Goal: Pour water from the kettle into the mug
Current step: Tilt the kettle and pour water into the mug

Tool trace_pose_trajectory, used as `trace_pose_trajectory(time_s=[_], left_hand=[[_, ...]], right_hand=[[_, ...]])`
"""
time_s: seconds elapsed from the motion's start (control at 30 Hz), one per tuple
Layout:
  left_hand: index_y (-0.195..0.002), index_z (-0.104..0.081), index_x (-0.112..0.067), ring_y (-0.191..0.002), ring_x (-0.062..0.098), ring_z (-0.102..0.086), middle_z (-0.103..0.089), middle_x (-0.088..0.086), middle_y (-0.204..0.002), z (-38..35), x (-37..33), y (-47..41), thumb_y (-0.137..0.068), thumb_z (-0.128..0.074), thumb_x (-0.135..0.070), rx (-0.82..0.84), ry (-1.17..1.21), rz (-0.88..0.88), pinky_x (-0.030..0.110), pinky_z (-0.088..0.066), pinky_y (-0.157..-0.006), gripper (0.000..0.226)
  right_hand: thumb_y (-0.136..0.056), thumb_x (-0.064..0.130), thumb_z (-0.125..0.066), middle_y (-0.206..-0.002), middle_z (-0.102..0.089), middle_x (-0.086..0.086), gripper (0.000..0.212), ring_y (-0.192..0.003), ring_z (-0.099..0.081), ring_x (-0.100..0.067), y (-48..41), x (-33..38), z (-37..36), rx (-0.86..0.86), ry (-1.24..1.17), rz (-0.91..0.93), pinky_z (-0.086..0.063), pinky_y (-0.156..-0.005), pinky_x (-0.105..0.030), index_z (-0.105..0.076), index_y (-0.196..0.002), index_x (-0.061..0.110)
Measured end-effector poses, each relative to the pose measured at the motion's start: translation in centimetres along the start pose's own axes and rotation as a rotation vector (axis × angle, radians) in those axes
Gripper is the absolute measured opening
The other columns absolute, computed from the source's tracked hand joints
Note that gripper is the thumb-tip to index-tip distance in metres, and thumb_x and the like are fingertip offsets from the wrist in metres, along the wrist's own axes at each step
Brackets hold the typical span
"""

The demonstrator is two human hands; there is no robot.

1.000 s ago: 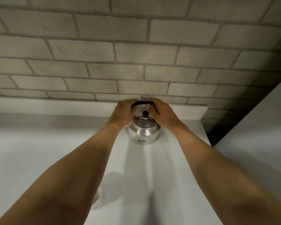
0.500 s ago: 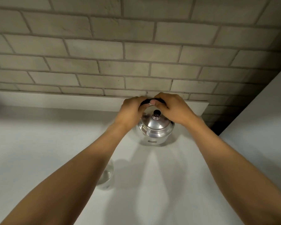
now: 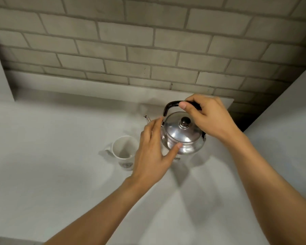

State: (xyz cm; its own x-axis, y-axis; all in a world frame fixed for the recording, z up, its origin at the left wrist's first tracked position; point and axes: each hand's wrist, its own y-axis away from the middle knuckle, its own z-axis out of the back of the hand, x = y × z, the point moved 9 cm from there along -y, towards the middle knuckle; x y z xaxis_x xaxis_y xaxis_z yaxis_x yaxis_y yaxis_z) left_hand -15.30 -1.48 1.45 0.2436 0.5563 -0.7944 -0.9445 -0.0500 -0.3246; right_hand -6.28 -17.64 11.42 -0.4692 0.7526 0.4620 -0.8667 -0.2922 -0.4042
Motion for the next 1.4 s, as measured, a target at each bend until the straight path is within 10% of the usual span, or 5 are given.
trace_pose_trajectory(time_s=[0.2,0.63,0.87,1.23,1.4], left_hand=[[-0.172,0.003,-0.027,-0.165,0.003,0.002,-0.001,-0.01,-0.182,-2.8,1.4,3.4,-0.096,-0.061,-0.07,0.11,0.05,0.11,0.01,-0.002,-0.12,0.108],[-0.172,-0.007,-0.027,-0.165,0.009,-0.013,-0.015,-0.007,-0.18,-1.9,1.5,5.3,-0.092,-0.073,-0.064,0.074,0.19,0.192,0.023,-0.017,-0.127,0.11],[-0.172,-0.012,-0.024,-0.162,0.003,-0.017,-0.022,-0.007,-0.177,-1.6,2.0,5.6,-0.087,-0.076,-0.065,0.038,0.289,0.296,-0.01,-0.01,-0.107,0.115],[-0.157,-0.042,-0.024,-0.139,0.014,-0.059,-0.057,0.002,-0.151,-1.2,2.3,5.3,-0.088,-0.083,-0.048,0.033,0.489,0.304,0.046,-0.054,-0.113,0.084],[-0.149,-0.051,-0.024,-0.127,-0.005,-0.058,-0.063,-0.003,-0.14,-0.8,2.2,5.1,-0.091,-0.083,-0.045,-0.006,0.453,0.285,0.007,-0.045,-0.101,0.069]], right_hand=[[-0.095,0.065,-0.052,-0.06,-0.063,0.015,0.037,-0.068,-0.062,-0.001,2.6,1.5,-0.6,0.02,0.001,-0.002,-0.036,-0.054,-0.016,-0.071,-0.096,0.033],[-0.098,0.059,-0.054,-0.063,-0.065,0.013,0.035,-0.068,-0.062,-0.001,3.6,5.5,-0.5,0.115,0.043,0.057,-0.043,-0.056,-0.025,-0.073,-0.099,0.029],[-0.1,0.057,-0.051,-0.075,-0.072,0.004,0.042,-0.072,-0.063,-0.017,2.2,9.1,-1.3,0.216,0.165,0.183,-0.052,-0.069,-0.037,-0.076,-0.109,0.024],[-0.1,0.058,-0.05,-0.07,-0.067,0.005,0.04,-0.07,-0.057,-0.018,0.7,12.0,-4.0,0.369,0.282,0.236,-0.047,-0.061,-0.034,-0.076,-0.11,0.029],[-0.1,0.056,-0.052,-0.073,-0.071,0.001,0.039,-0.072,-0.059,-0.023,0.3,13.1,-4.6,0.397,0.312,0.267,-0.042,-0.059,-0.033,-0.077,-0.108,0.027]])
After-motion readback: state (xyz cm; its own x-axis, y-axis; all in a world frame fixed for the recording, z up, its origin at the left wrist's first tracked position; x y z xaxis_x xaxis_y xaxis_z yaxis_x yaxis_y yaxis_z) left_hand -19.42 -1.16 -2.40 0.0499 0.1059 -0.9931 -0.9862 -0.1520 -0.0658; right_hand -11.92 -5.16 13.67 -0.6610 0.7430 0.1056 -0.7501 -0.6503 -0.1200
